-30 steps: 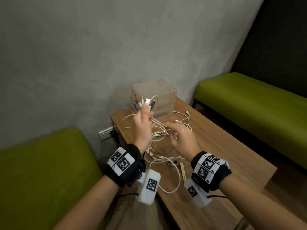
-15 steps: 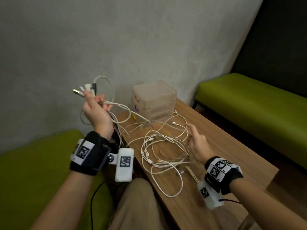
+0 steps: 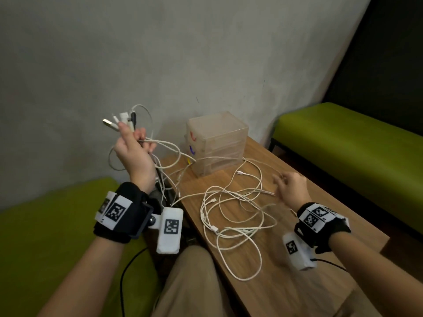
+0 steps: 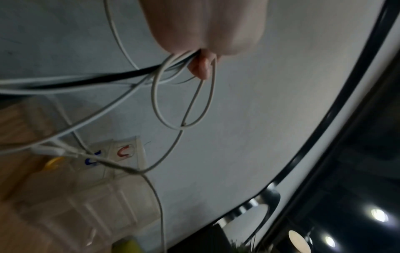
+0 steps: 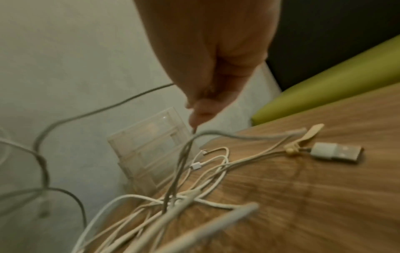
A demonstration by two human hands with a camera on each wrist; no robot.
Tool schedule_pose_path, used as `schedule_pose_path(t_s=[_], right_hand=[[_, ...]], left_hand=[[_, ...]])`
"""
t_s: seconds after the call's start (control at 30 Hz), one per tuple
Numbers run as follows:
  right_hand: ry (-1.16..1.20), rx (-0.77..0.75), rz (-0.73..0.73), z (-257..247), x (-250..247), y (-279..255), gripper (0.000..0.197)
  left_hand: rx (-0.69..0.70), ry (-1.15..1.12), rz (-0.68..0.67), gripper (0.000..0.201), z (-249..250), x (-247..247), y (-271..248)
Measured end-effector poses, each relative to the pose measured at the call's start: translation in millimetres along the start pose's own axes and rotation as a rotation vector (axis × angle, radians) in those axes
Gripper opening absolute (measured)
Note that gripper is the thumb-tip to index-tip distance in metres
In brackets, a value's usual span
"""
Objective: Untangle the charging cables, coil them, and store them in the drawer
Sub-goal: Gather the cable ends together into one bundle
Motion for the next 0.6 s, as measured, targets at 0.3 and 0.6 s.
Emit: schedule_pose_path(t_s=[0.3, 0.6], right_hand=[[0.376, -0.455, -0.131, -71.5, 11.0, -20.8, 0.021], [0.112, -0.755, -0.193, -109.2, 27.1, -38.2, 0.018]], left_hand=[[-0.18, 0.404, -0.579, 0.032, -46.5, 41.7, -55.1], [-0.254, 0.477, -0.646, 0.049, -73.4, 68.2, -81.5]])
Point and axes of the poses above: each hand's wrist, its own y-axis towards the middle knuckle, its own x-axis out of the palm, z = x × y, the point moved 4 cm from there along y, towards the middle knuckle, and after that the axes turned 7 degrees about -z, right-handed, at the moved point
